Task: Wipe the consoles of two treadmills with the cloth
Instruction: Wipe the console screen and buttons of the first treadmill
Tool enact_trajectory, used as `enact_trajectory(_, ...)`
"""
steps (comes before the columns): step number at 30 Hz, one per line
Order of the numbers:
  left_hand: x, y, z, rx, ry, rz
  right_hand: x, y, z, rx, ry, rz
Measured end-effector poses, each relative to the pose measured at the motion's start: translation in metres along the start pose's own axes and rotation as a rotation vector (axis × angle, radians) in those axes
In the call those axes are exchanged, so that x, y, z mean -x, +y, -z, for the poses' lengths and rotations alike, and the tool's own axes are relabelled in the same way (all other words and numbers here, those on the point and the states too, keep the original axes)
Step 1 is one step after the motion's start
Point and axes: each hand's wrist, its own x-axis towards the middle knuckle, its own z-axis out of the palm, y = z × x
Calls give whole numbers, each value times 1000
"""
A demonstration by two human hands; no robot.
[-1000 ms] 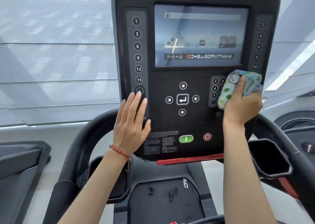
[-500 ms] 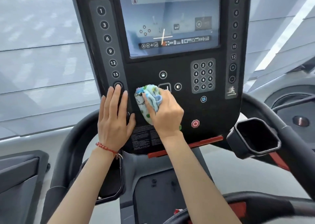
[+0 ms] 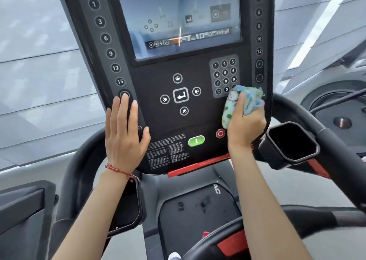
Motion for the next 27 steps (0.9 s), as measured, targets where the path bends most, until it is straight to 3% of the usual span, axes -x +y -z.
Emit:
enact_trajectory(6, 0, -5, 4, 15, -13, -32, 101, -30, -16, -24, -260, 505)
enact_trajectory(13, 1, 0, 6, 44, -16, -18, 113, -29, -18, -10, -277, 762)
enact_trajectory(16, -2, 9, 5, 54, -1, 22, 86, -14, -12, 49, -243, 700)
enact_trajectory(22, -6, 39, -4, 41, -12, -23, -2, 35, 11, 129, -52, 308)
enact_trajectory(27, -18, 68, -13, 51, -32, -58, -46, 67, 25, 106, -69, 181)
